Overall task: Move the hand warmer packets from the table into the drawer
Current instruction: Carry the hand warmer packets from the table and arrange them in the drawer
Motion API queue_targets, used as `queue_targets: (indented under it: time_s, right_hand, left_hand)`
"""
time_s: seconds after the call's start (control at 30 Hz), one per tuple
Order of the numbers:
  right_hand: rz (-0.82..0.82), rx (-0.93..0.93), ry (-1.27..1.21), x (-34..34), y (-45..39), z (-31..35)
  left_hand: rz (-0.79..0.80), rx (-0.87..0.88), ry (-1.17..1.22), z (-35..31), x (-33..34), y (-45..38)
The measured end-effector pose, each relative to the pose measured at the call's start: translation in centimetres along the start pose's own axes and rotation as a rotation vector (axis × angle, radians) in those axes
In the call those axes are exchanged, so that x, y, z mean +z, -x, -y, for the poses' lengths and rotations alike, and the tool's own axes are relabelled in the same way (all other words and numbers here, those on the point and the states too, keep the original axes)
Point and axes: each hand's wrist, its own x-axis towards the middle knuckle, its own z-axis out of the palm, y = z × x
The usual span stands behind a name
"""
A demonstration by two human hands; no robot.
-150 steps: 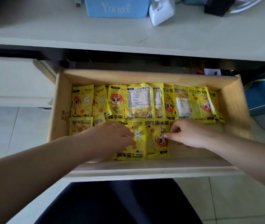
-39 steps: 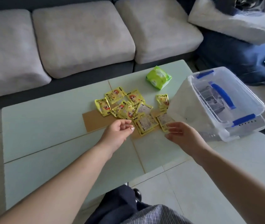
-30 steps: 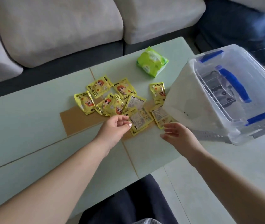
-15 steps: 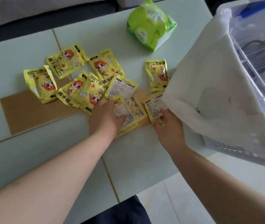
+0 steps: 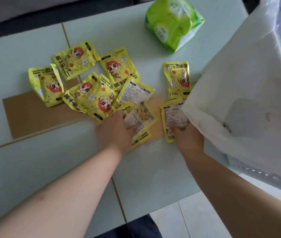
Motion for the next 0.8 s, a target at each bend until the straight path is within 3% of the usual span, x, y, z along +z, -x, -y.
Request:
queue_targets:
  time_s: [0.1, 0.23, 0.43, 0.63, 0.8]
  right_hand:
    - [0.048, 0.018, -0.201, 0.1, 1.2, 0.2]
    - [0.164, -0.021, -0.299, 0.7, 4.0, 1.7]
    - [0.251, -0.256, -0.030, 5.5, 4.9, 4.9]
    - [0.065, -0.222, 0.168, 8.1, 4.6, 4.9]
    - [0.119, -0.127, 0.066, 7.8, 4.9, 5.4]
  left_hand:
    - [0.044, -0.049, 0.200, 1.1, -1.7, 0.5]
    - [-0.020, -0.120, 0.395, 3.3, -4.7, 0.8]
    - [-0.142, -0.108, 0.237, 5.4, -7.2, -3.8]
    - [-0.065, 0.010, -0.052, 5.3, -6.7, -6.2]
    - [-0.066, -0.022, -0.067, 5.1, -6.7, -6.5]
